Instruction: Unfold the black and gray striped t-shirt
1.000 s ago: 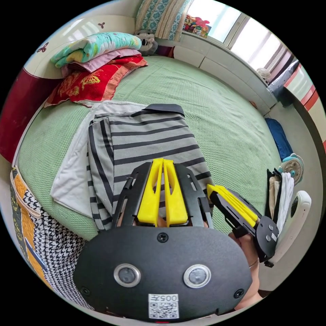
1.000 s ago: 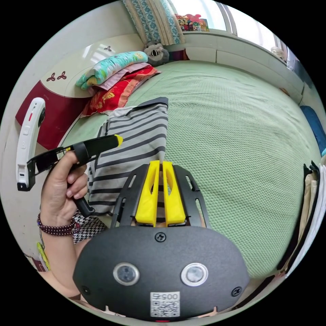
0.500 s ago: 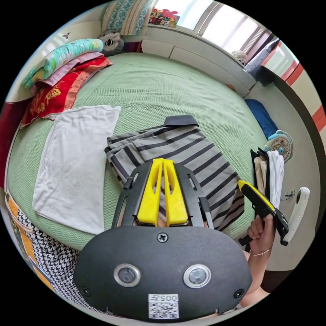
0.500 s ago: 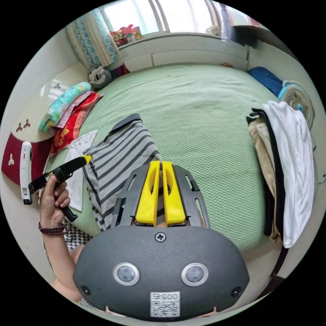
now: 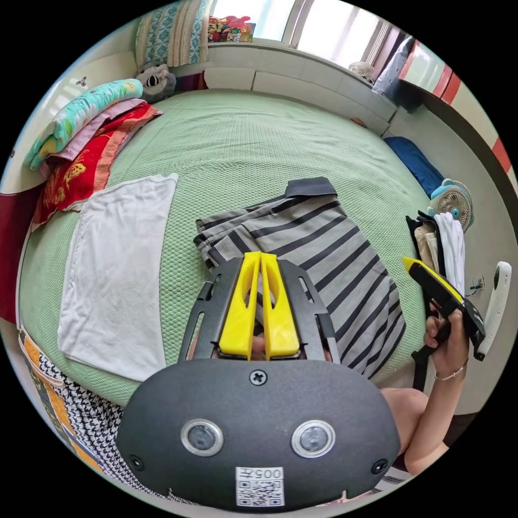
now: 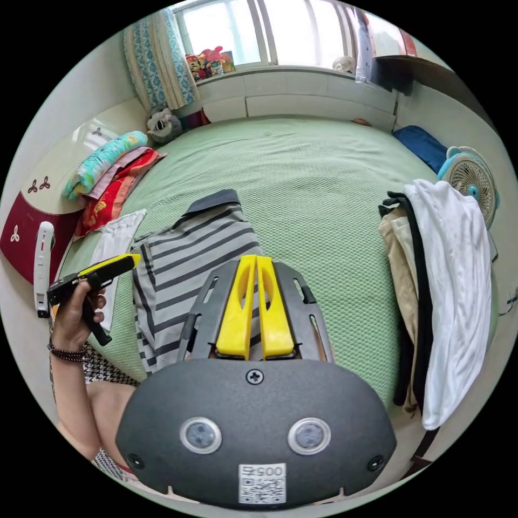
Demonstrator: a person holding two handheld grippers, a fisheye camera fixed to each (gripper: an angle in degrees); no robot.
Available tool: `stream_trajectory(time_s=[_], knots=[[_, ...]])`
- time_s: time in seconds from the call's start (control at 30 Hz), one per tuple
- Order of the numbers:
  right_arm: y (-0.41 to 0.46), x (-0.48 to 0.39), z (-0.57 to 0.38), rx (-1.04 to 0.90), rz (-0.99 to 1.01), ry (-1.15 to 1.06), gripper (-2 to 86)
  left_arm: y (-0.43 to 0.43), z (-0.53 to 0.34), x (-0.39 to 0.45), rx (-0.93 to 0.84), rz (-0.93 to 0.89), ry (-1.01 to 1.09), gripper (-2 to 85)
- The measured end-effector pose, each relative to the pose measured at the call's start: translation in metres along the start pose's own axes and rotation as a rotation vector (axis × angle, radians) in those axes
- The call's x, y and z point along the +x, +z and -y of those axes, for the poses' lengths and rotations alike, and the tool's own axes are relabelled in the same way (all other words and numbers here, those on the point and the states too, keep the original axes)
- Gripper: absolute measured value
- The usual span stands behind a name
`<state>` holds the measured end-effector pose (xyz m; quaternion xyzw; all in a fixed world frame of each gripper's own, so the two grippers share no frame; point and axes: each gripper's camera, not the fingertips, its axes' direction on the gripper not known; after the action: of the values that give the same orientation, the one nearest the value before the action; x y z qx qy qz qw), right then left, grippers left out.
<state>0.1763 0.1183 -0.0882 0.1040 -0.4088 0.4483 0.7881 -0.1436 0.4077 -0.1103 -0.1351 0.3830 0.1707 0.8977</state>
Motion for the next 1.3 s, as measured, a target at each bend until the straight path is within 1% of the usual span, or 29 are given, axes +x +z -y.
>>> stream_trajectory(time_s=[0.07, 0.17, 0.23, 0.3, 0.37, 0.5, 0.6, 0.77, 0.93, 1.07, 1.13, 1.3], knots=[[0.003, -0.006, 0.002, -0.003, 0.009, -0.026, -0.2, 0.005, -0.002, -0.001, -0.009, -0.006, -0.007, -0.2], [0.007, -0.014, 0.008, -0.039, 0.037, -0.045, 2.8, 0.011, -0.004, 0.0, -0.015, 0.035, 0.011, -0.2], [0.011, -0.019, 0.011, -0.079, 0.091, -0.062, 3.9, 0.011, -0.005, 0.001, 0.006, 0.046, 0.014, -0.2], [0.013, -0.025, 0.01, -0.063, 0.154, -0.091, 5.2, 0.009, -0.007, 0.0, 0.034, 0.05, 0.007, -0.2], [0.016, -0.032, 0.011, -0.069, 0.177, -0.105, 6.5, 0.01, -0.01, -0.002, 0.062, 0.056, 0.007, -0.2], [0.022, -0.055, 0.011, -0.07, 0.176, -0.191, 7.8, 0.019, -0.012, -0.007, 0.034, 0.051, 0.009, 0.0], [0.026, -0.072, 0.009, -0.067, 0.187, -0.244, 8.5, 0.021, -0.013, -0.017, 0.048, 0.019, -0.014, 0.6], [0.038, -0.094, 0.009, -0.094, 0.233, -0.291, 9.0, 0.029, -0.013, -0.029, 0.064, -0.008, -0.044, 5.6], [0.057, -0.112, 0.01, -0.137, 0.23, -0.322, 9.3, 0.04, -0.01, -0.029, 0.046, -0.039, -0.024, 8.1], [0.085, -0.127, 0.005, -0.227, 0.163, -0.373, 9.1, 0.066, -0.005, -0.024, -0.023, -0.053, -0.001, 8.8], [0.092, -0.13, 0.003, -0.23, 0.153, -0.367, 9.2, 0.08, -0.003, -0.023, -0.055, -0.052, 0.003, 9.1], [0.1, -0.135, 0.0, -0.203, 0.152, -0.335, 9.0, 0.095, -0.005, -0.019, -0.024, -0.015, -0.01, 9.3]])
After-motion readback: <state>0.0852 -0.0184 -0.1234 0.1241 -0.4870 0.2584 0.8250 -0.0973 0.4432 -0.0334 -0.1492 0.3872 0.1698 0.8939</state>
